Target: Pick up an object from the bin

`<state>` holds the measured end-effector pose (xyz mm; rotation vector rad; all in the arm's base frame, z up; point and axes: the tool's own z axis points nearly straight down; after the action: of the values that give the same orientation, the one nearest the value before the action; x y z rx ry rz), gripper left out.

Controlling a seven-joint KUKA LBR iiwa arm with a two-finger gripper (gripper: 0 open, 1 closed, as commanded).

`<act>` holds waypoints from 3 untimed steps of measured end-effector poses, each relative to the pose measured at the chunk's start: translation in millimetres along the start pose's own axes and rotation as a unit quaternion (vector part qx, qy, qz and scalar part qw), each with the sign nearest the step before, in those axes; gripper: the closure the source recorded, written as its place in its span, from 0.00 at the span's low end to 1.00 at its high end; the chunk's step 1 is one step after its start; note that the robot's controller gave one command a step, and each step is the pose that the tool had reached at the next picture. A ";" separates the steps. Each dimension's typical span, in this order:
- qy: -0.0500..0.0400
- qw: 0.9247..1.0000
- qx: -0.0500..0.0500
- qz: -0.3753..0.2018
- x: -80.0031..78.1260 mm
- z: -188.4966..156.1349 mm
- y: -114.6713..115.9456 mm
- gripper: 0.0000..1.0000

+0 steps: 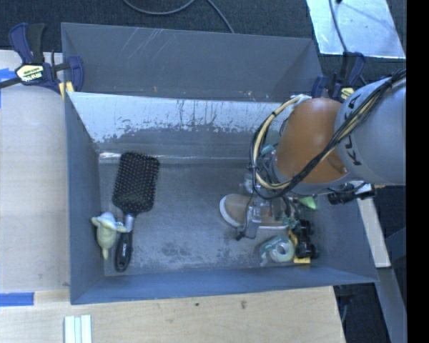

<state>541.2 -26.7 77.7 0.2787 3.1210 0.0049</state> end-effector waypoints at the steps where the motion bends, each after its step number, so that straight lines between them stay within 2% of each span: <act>1: -0.002 1.000 0.000 0.014 -0.6 -9.7 -0.2 1.00; 2: 0.001 1.000 0.000 0.016 -7.4 -38.9 -1.2 1.00; 3: -0.004 1.000 0.000 0.004 -9.8 -62.7 -12.3 1.00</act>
Offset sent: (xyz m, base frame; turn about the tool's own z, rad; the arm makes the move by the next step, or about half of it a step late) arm 0.0119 -0.0039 0.0561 0.0303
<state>548.1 -40.7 140.5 0.2901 3.1124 0.0041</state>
